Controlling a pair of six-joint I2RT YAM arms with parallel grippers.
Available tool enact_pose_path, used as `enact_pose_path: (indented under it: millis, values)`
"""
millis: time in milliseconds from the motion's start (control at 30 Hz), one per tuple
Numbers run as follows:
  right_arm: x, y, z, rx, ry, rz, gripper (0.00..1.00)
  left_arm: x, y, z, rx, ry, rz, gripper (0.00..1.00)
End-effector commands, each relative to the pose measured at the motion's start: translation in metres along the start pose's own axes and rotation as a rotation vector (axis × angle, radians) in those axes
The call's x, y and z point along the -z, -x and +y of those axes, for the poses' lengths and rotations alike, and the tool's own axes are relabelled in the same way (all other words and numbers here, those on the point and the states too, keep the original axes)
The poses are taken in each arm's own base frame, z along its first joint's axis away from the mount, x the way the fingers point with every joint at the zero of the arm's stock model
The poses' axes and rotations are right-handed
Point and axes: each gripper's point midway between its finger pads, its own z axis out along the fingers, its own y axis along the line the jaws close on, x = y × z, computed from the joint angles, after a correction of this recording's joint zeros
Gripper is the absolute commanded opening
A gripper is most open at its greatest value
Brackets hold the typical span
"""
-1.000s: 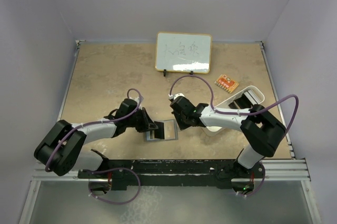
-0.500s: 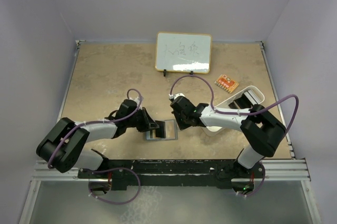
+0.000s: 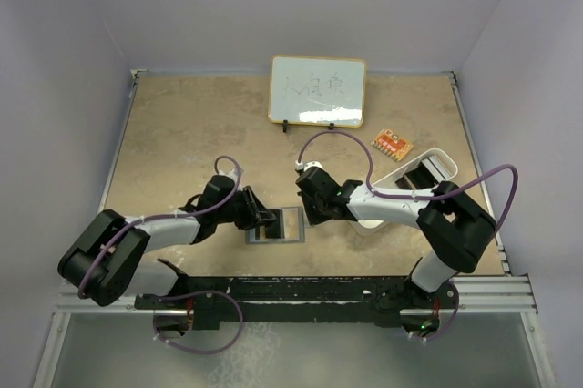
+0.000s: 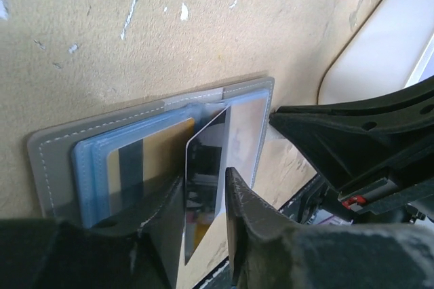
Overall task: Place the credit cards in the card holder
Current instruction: Insert the credit card into the card holder.
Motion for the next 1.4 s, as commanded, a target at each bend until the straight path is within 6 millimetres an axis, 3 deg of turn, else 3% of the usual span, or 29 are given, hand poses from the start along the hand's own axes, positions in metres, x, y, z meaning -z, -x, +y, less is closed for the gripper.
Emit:
enact_pose_path:
  millis: [0,300,800,1367]
  values:
    - [0.002,-0.004,0.005,-0.015,0.02,0.008,0.0,0.009,0.016,0.005,-0.057,0.104,-0.064,0.3]
    - [0.003,-0.004,0.005,-0.011,0.021,0.006,0.0,0.018,0.022,0.003,-0.083,0.135,-0.091,0.4]
    - [-0.001,0.003,0.009,-0.022,0.025,-0.011,0.0,0.003,0.007,-0.009,-0.051,0.062,-0.054,0.41]
    - [-0.001,-0.002,0.01,-0.027,0.042,0.003,0.0,-0.002,-0.004,-0.043,0.025,-0.066,-0.037,0.41]
